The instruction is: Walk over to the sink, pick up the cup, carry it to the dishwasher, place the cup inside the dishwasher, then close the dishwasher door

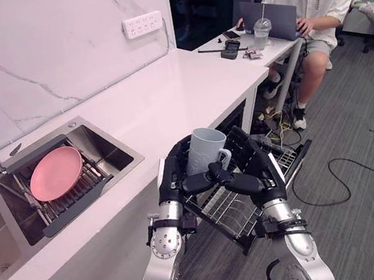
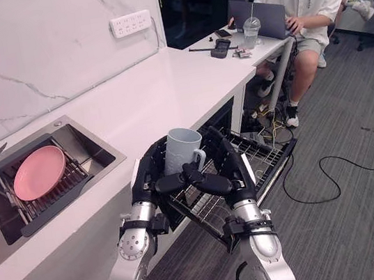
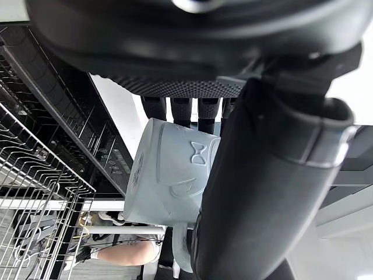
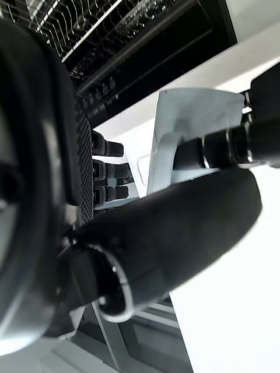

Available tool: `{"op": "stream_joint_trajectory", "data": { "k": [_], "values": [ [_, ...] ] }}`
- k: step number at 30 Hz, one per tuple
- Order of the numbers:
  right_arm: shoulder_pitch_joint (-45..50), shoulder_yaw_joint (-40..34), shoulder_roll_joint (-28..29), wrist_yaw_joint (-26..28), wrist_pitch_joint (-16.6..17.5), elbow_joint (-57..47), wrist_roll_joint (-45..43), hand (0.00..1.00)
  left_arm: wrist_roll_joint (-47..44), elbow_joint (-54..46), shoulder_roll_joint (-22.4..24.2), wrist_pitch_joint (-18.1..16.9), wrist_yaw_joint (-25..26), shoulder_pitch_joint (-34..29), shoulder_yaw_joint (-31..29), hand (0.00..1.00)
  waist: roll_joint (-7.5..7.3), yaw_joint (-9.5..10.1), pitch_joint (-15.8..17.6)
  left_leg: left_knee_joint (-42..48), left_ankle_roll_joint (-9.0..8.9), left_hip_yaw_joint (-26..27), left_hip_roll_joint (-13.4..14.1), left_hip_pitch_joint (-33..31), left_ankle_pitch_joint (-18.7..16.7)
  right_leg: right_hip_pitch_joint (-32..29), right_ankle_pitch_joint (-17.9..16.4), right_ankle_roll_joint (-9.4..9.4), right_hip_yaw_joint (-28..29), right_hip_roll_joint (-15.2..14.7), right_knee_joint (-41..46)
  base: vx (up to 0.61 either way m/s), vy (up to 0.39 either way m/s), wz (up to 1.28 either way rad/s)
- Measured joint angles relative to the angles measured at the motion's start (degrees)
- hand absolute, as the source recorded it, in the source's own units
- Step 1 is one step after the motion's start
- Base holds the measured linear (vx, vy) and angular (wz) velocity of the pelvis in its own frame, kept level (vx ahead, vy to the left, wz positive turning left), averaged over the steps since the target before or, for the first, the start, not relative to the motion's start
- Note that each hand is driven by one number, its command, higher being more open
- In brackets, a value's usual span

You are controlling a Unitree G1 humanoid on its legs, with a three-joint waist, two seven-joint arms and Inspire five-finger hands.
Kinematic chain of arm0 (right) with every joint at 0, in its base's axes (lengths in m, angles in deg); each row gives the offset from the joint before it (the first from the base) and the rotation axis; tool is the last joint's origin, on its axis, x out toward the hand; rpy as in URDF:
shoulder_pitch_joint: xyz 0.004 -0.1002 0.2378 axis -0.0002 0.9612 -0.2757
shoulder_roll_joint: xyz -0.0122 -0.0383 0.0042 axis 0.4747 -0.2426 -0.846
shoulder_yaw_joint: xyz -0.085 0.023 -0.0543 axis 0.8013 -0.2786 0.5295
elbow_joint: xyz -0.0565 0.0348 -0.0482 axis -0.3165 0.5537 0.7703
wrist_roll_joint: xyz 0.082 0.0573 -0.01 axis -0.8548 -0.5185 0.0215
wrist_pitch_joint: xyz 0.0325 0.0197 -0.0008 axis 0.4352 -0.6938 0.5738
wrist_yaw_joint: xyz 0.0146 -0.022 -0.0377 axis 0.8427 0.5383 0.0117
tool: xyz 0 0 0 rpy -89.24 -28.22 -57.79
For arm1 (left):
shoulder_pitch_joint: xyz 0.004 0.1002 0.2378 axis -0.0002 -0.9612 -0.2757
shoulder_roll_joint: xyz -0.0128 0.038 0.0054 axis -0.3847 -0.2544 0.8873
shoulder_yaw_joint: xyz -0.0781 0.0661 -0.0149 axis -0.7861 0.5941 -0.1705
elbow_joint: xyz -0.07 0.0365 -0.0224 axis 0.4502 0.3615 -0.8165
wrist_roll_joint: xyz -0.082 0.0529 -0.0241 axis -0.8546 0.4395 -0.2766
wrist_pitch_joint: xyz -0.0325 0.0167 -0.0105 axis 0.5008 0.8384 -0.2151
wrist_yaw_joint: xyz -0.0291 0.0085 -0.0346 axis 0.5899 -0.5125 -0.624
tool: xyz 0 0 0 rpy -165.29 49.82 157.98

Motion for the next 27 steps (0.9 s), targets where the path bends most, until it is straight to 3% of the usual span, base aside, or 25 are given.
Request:
{"op": "stream_joint_trajectory", "data": {
  "k": [8, 26, 27],
  "values": [
    [-3.30, -1.21, -0.10, -1.60, 0.48, 4.23, -1.88, 0.90, -1.28, 0.01, -1.02, 0.08, -0.16, 0.10, 2.83, 0.30, -0.09, -0.03, -0.06, -0.33, 0.30, -2.43, -0.49, -1.07, 1.04, 0.07, 0.00, 0.01, -2.22, -0.61, -0.10, -0.02, -0.021, 0.14],
    [-9.44, -0.01, -3.29, 0.84, 0.51, 9.50, -9.13, 0.90, -6.05, 2.38, -5.69, 0.44, -0.75, 2.77, 4.93, 0.30, -0.89, 0.39, -0.31, -1.61, 0.28, -4.63, -0.84, -2.44, 3.11, -0.35, 0.68, -0.17, -4.50, -0.86, -0.61, -0.03, -0.019, 0.07],
    [-10.77, 0.27, -3.25, 1.12, 0.44, 10.22, -9.26, 0.30, -6.05, 2.38, -6.17, 0.44, -1.56, 2.79, 6.50, 0.30, -0.95, 0.42, -0.30, -1.69, 0.27, -4.91, -0.85, -2.51, 3.24, -0.34, 0.69, -0.19, -4.76, -0.87, -0.60, -0.02, -0.020, 0.09]
  ]
}}
